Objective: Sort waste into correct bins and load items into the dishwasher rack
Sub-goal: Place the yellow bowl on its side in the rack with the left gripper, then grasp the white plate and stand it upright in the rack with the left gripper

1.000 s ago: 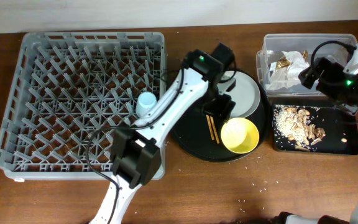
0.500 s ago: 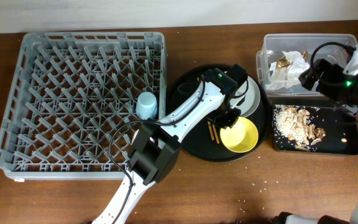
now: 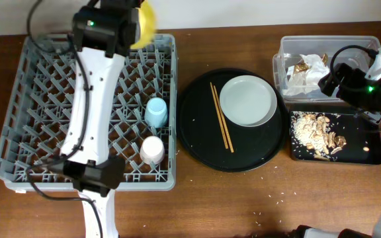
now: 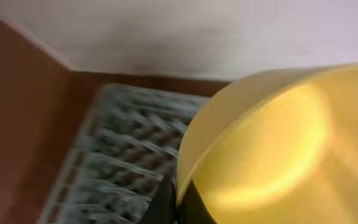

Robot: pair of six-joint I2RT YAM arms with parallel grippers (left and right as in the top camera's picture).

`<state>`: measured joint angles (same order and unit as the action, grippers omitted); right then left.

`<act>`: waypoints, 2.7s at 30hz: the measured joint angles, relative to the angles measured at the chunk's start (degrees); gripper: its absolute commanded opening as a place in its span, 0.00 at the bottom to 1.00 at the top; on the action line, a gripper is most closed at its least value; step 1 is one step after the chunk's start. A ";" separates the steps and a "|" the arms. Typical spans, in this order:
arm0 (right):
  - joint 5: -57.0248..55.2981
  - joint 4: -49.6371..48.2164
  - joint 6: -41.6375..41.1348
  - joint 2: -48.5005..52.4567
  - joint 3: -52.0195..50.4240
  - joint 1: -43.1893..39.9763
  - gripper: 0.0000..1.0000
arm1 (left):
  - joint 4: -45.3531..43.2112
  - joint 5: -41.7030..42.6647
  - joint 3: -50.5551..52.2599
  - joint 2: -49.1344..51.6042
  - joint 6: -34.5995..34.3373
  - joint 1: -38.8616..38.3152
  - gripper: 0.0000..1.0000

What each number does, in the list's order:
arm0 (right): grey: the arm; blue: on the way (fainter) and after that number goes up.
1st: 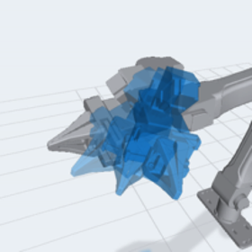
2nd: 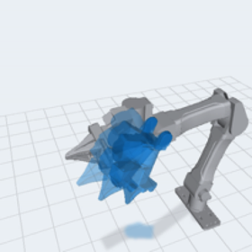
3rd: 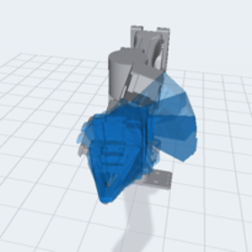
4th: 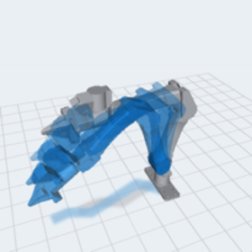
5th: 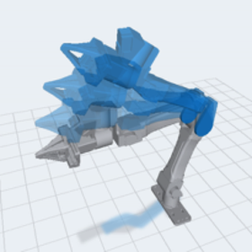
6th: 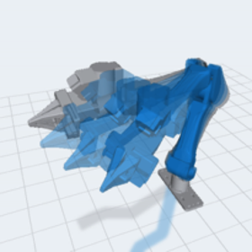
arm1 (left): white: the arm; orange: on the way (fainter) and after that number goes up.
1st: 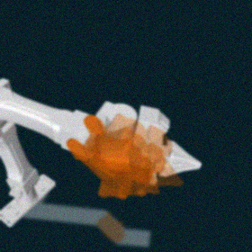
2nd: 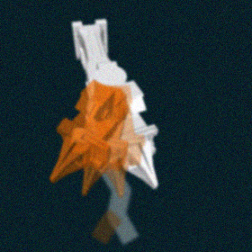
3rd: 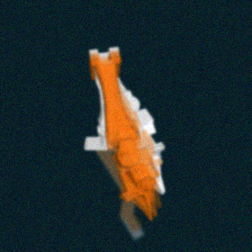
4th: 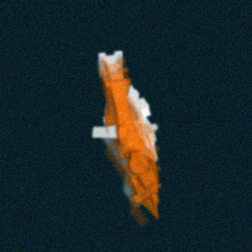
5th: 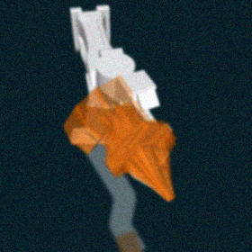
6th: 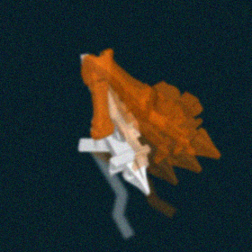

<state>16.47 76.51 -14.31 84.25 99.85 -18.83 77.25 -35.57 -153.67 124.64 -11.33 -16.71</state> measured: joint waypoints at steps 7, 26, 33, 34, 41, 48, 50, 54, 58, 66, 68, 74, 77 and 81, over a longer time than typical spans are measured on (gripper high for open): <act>0.00 0.00 0.00 0.02 0.00 0.00 0.99 | -0.15 -39.06 1.64 13.53 -17.20 -6.29 0.01; 0.00 -0.02 -0.02 0.04 0.00 0.00 0.98 | -2.16 -35.08 1.86 26.99 -21.59 -8.46 0.01; 0.02 -0.02 -0.02 0.04 0.00 0.00 0.98 | 5.11 -35.91 1.73 26.99 -23.02 -10.40 0.08; 0.00 -0.02 -0.02 0.04 0.00 0.00 0.98 | 6.25 -36.06 1.68 26.99 -23.10 -10.49 0.31; 0.00 -0.02 -0.04 0.04 0.00 0.00 0.98 | 10.21 -26.23 1.68 26.99 -16.09 -15.56 0.57; 0.00 -0.02 -0.02 0.04 -0.02 0.00 0.99 | 10.36 5.07 -19.67 27.43 -4.66 -15.63 0.76; 0.00 0.00 -0.02 0.04 -0.02 0.00 0.98 | 8.94 22.71 -24.15 27.41 -3.06 -15.65 0.71; 0.02 0.00 -0.02 0.04 -0.02 0.00 0.98 | 5.46 37.24 -23.91 31.41 -6.91 -16.79 0.71; 0.00 0.00 0.00 0.04 -0.04 0.00 0.98 | 0.24 39.67 -23.34 41.11 -8.13 -17.29 0.70; 0.02 0.00 -0.02 0.04 -0.04 0.00 0.99 | -1.75 40.11 -23.32 46.07 -5.11 -18.64 0.06; 0.00 0.00 -0.02 0.04 -0.04 0.00 0.98 | -1.68 39.87 -23.58 46.38 -4.90 -18.58 0.01; 0.00 0.00 -0.02 0.04 -0.04 0.00 0.98 | 3.13 41.31 -25.53 45.03 -4.72 -18.01 0.00; 0.00 0.00 -0.02 0.04 -0.07 0.00 0.99 | 3.58 35.23 -25.20 31.04 -2.40 -14.58 0.00; 0.00 0.00 -0.02 0.04 -0.07 0.00 0.98 | 4.46 16.24 -26.38 14.29 8.87 -9.05 0.00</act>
<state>16.47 76.51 -14.33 84.29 99.79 -18.83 81.71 -19.33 -180.05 138.93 -2.46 -25.76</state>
